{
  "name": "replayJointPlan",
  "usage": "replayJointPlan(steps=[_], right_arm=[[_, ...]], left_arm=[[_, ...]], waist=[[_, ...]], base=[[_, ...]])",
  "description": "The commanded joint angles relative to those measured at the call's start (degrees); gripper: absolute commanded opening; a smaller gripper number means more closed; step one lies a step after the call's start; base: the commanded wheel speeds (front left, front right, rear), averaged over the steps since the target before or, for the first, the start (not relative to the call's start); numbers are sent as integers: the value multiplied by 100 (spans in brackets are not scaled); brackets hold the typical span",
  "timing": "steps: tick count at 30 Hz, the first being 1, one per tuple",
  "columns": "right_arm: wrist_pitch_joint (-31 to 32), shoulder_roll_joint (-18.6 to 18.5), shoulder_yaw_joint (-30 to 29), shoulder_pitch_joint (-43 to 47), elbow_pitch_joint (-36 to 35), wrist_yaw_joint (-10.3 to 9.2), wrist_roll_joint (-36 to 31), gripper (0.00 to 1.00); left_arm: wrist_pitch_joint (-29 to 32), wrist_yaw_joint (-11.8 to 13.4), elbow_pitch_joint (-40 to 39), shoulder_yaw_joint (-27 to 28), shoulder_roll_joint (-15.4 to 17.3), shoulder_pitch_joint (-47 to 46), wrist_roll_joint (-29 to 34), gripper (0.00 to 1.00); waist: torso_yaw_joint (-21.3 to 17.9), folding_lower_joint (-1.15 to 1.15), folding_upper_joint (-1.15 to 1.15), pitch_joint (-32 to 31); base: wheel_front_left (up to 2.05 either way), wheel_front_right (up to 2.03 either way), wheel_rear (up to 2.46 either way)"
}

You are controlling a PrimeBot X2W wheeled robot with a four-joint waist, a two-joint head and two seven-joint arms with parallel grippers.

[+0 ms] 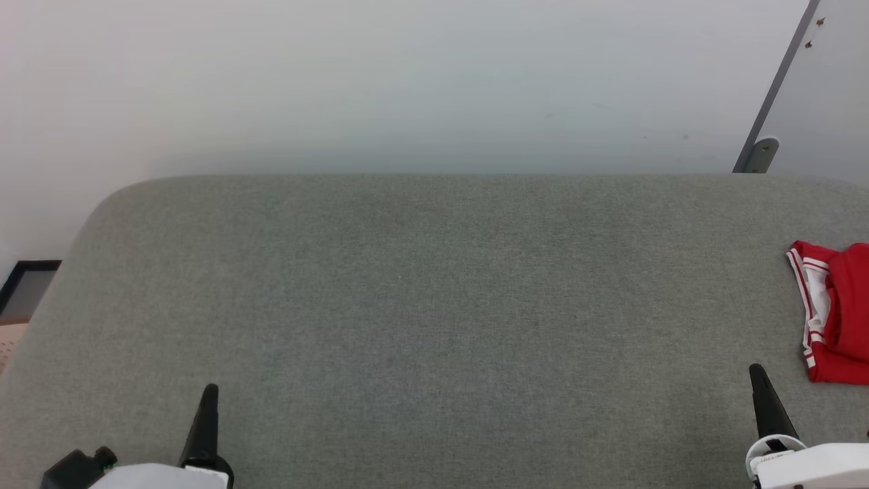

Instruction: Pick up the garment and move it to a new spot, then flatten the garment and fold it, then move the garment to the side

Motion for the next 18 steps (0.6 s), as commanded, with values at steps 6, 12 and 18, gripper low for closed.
replayJointPlan(steps=[6, 12, 18], right_arm=[[98, 22, -36, -185, -18, -5, 453, 0], [190, 44, -43, -236, 6, -5, 846, 0], [275, 67, -48, -277, 27, -5, 1215, 0]], left_arm=[[101, -17, -46, 32, -26, -173, -352, 0], [190, -18, -42, 34, -81, -239, -647, 0], [273, -20, -38, 35, -134, -291, -932, 0]], waist=[[3, 0, 0, 19], [6, 0, 0, 40], [9, 0, 0, 60]], base=[[0, 0, 0], [0, 0, 0], [0, 0, 0]])
